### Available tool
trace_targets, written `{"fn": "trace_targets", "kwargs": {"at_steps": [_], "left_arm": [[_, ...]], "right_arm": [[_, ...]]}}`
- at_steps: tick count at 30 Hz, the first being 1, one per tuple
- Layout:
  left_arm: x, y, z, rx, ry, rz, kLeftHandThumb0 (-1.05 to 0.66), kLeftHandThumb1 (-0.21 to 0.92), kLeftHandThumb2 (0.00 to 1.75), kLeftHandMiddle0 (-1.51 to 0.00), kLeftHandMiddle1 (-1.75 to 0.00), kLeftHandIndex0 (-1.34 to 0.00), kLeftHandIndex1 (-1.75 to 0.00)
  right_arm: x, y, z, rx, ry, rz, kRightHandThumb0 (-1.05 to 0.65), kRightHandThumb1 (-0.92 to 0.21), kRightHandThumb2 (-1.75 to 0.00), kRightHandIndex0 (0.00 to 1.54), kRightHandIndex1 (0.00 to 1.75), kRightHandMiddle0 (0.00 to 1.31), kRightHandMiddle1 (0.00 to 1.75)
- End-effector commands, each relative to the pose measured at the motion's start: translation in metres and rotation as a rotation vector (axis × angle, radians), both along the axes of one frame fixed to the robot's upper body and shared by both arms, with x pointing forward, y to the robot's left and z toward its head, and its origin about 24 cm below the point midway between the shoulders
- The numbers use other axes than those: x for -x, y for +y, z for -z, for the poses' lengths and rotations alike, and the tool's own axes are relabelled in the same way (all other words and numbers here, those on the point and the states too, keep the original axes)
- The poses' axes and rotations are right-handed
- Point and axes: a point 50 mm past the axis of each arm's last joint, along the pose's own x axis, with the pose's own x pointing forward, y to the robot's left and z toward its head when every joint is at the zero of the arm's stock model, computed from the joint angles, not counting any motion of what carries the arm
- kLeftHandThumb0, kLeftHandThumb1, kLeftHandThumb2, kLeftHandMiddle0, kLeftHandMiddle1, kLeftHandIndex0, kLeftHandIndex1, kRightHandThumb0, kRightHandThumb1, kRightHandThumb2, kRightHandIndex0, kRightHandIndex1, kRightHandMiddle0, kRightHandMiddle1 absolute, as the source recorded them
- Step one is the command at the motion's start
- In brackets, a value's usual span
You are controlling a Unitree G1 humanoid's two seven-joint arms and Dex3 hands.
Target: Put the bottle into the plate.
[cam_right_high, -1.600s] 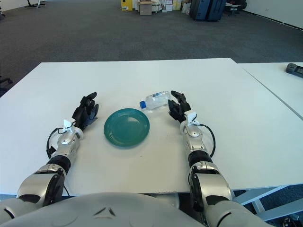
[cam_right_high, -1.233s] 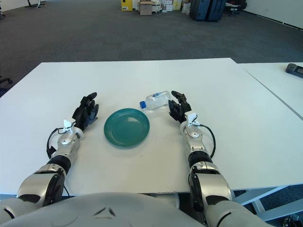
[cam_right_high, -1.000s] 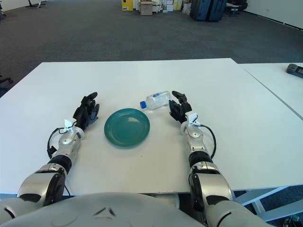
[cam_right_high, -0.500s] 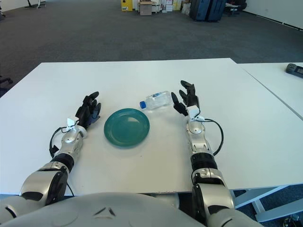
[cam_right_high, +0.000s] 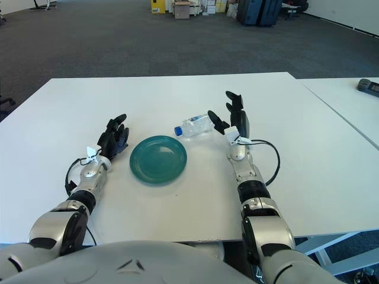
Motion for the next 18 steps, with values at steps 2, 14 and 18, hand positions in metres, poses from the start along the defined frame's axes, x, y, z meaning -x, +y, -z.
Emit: {"fn": "trace_targets", "kwargs": {"at_steps": [2,14,18], "left_arm": [[0.007,-0.004,0.012,0.022,0.080,0.016,-0.70,0.92,0.65,-0.46,0.00,0.00,-0.70],[0.005,-0.007,0.012,0.084,0.090,0.021,-0.73,0.92,0.67,-0.46,0.00,0.00,-0.75],[0.004,-0.008,0.012,0.108,0.097,0.024,-0.73,0.92,0.67,-0.46,0.00,0.00,-0.76]], "right_arm": [[-0.010,0.015,-0.012,0.101,-0.080,-0.057,-0.72,-0.92,-0.45,0.42,0.02,0.00,0.55],[-0.029,0.039,-0.010,0.423,-0.025,-0.209,-0.99,-0.92,-0.70,0.09,0.00,0.00,0.26],[-0.032,0.042,-0.008,0.502,0.027,-0.260,-1.03,-0.92,-0.76,0.02,0.00,0.00,0.15]]}}
